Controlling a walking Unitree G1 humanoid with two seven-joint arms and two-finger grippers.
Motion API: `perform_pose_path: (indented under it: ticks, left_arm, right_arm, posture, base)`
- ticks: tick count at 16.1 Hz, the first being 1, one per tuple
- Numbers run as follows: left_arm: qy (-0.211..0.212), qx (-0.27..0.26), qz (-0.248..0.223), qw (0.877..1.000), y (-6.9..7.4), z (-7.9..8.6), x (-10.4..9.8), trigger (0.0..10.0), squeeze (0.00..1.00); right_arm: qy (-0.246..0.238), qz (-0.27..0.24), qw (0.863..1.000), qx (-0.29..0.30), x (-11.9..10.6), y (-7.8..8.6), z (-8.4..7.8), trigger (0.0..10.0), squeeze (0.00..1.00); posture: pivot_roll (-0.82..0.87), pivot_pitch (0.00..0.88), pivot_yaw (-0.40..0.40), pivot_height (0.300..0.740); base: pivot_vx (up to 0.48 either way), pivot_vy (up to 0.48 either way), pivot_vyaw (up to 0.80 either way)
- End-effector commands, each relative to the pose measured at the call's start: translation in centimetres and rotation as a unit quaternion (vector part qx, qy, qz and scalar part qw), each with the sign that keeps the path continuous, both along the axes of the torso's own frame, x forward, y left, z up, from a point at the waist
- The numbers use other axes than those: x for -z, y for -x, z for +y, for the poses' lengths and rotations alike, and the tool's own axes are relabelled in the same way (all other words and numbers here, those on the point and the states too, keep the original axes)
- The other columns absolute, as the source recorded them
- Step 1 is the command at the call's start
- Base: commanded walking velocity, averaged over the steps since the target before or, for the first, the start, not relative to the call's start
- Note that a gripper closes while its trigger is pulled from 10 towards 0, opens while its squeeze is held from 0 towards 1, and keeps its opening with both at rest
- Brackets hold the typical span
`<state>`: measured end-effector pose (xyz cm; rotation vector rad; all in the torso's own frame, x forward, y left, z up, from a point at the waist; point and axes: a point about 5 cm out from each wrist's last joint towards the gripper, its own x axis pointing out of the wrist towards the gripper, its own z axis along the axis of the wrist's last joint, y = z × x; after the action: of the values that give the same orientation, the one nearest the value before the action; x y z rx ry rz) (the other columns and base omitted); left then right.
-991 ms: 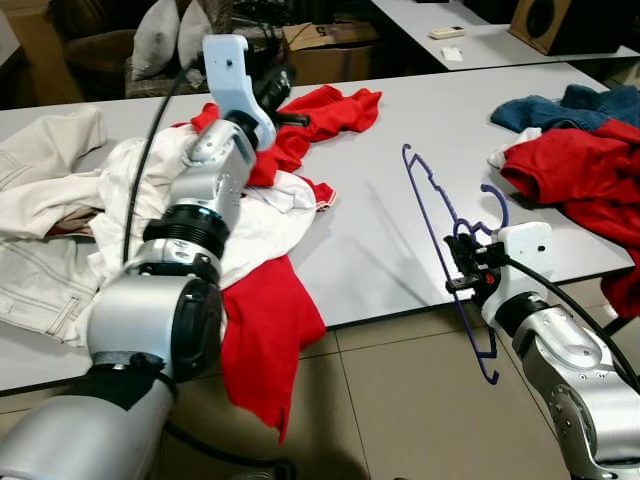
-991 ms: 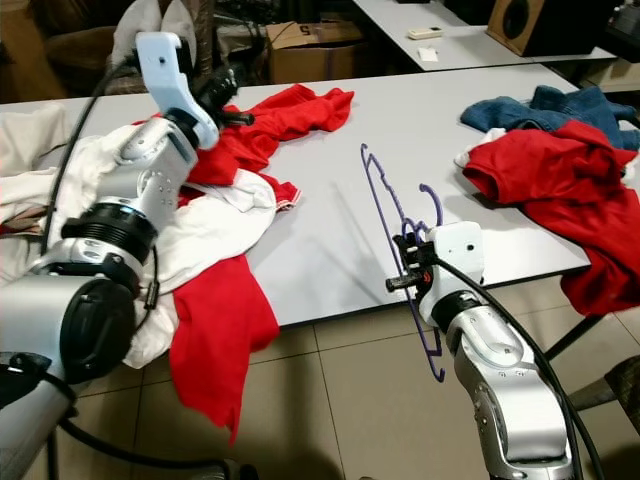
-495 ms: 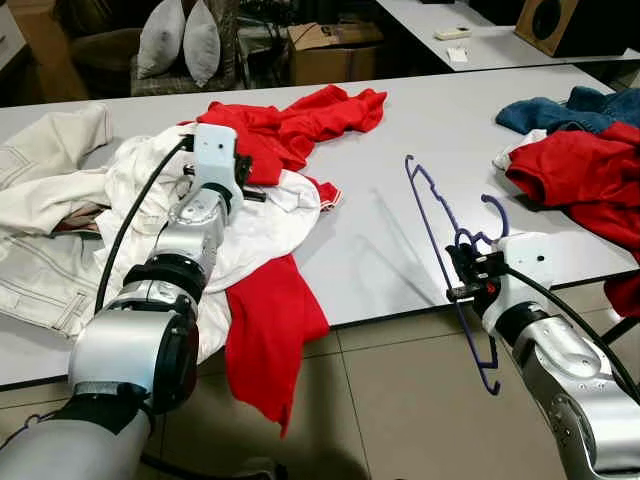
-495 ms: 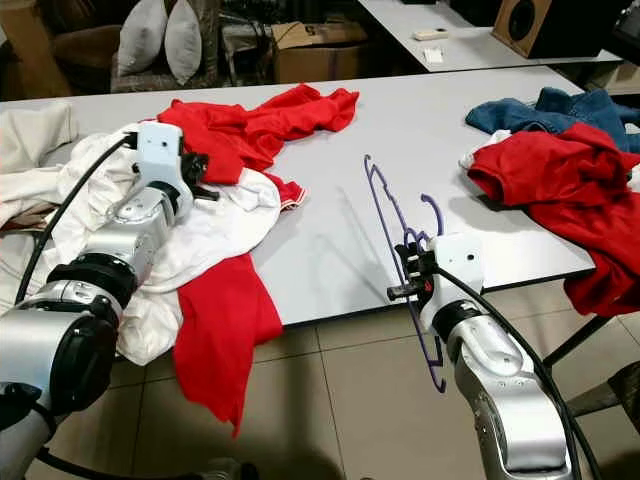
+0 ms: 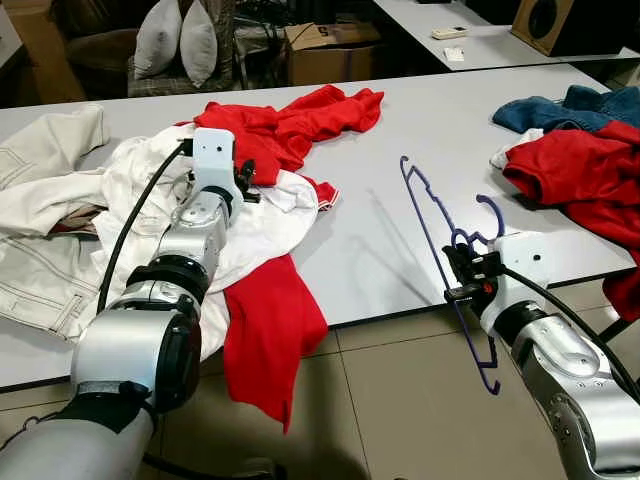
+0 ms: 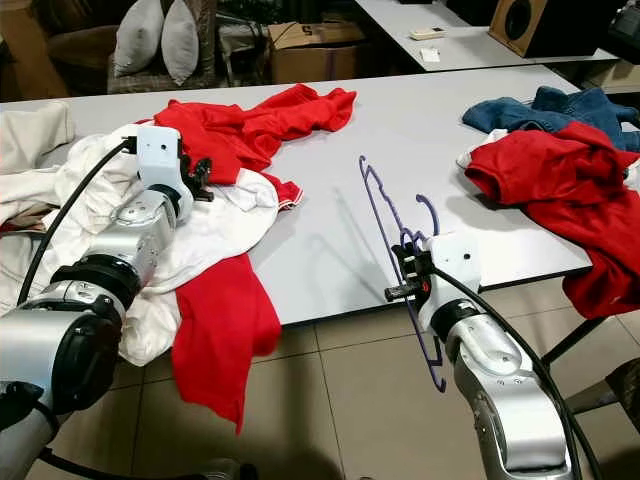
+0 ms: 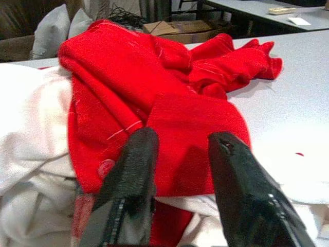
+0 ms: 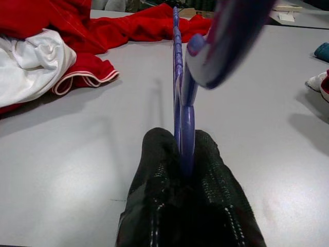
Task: Hang hanger
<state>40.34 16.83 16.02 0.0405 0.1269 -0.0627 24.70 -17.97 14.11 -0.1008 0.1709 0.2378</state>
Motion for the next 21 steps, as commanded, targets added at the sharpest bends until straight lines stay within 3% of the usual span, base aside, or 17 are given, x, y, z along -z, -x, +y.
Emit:
perform_pose_path:
  ticks: [1, 5, 7, 9, 12, 14, 15, 16, 18, 19, 20, 21]
  left_arm:
    - [-0.001, -0.006, -0.006, 1.0, -0.3, 0.0, -0.7, 10.0, 1.0]
    - [0.001, 0.015, -0.007, 1.0, -0.3, -0.5, -0.8, 10.0, 1.0]
    - [0.005, 0.093, -0.01, 0.996, -0.2, -1.7, -0.8, 10.0, 1.0]
    - [-0.029, 0.166, 0.004, 0.986, 0.2, -2.1, -0.3, 10.0, 1.0]
    - [-0.068, 0.203, 0.026, 0.977, 0.6, -2.0, 0.4, 10.0, 1.0]
    - [-0.163, 0.28, 0.056, 0.944, 1.5, -2.3, 1.9, 10.0, 1.0]
    - [-0.188, 0.312, 0.066, 0.929, 2.0, -2.5, 2.4, 10.0, 1.0]
    - [-0.188, 0.341, 0.079, 0.917, 2.4, -2.7, 2.8, 10.0, 1.0]
    - [-0.189, 0.359, 0.088, 0.91, 2.8, -2.9, 3.4, 10.0, 1.0]
    - [-0.204, 0.359, 0.089, 0.906, 3.0, -2.9, 3.8, 10.0, 0.89]
    - [-0.215, 0.355, 0.084, 0.906, 3.1, -2.9, 3.9, 10.0, 0.38]
    - [-0.246, 0.33, 0.064, 0.909, 3.0, -3.0, 4.0, 10.0, 0.0]
  right_arm:
    - [0.006, -0.012, 1.0, 0.004, -0.7, 0.2, 0.0, 10.0, 0.0]
    - [0.007, -0.012, 1.0, 0.006, -0.7, 0.2, -0.1, 10.0, 0.0]
    - [0.009, -0.012, 1.0, 0.007, -0.7, 0.2, -0.3, 10.0, 0.0]
    - [0.015, -0.007, 1.0, 0.005, -0.6, 0.4, -0.7, 10.0, 0.0]
    - [0.019, -0.003, 1.0, -0.003, -0.5, 0.5, -0.8, 10.0, 0.0]
    - [0.021, 0.001, 1.0, -0.009, -0.3, 0.6, -0.8, 10.0, 0.0]
    - [0.021, 0.003, 1.0, -0.012, -0.2, 0.6, -0.8, 10.0, 0.0]
    - [0.02, 0.007, 1.0, -0.016, -0.1, 0.8, -0.7, 10.0, 0.0]
    - [0.021, 0.012, 0.999, -0.021, 0.1, 1.0, -0.6, 10.0, 0.0]
    - [0.021, 0.015, 0.999, -0.021, 0.2, 1.1, -0.6, 10.0, 0.0]
    - [0.022, 0.017, 0.999, -0.021, 0.3, 1.2, -0.6, 10.0, 0.0]
    - [0.03, 0.024, 0.999, -0.018, 0.6, 1.4, -0.8, 10.0, 0.0]
  posture:
    - [-0.1, 0.0, 0.031, 0.74]
    - [-0.1, 0.0, 0.037, 0.74]
    - [-0.1, 0.0, 0.034, 0.74]
    - [-0.09, 0.0, 0.031, 0.74]
    - [-0.09, 0.0, 0.033, 0.74]
    - [-0.09, 0.0, 0.038, 0.74]
    - [-0.09, 0.0, 0.039, 0.74]
    - [-0.08, 0.0, 0.042, 0.74]
    - [-0.09, 0.0, 0.046, 0.74]
    - [-0.08, 0.0, 0.048, 0.74]
    - [-0.08, 0.0, 0.048, 0.74]
    - [-0.08, 0.0, 0.05, 0.74]
  base:
    - [0.0, 0.0, 0.0]
    - [0.0, 0.0, 0.0]
    - [0.0, 0.0, 0.0]
    - [0.0, 0.0, 0.0]
    - [0.0, 0.0, 0.0]
    - [0.0, 0.0, 0.0]
    - [0.0, 0.0, 0.0]
    - [0.0, 0.0, 0.0]
    - [0.0, 0.0, 0.0]
    - [0.0, 0.0, 0.0]
    - [0.0, 0.0, 0.0]
    - [0.0, 0.0, 0.0]
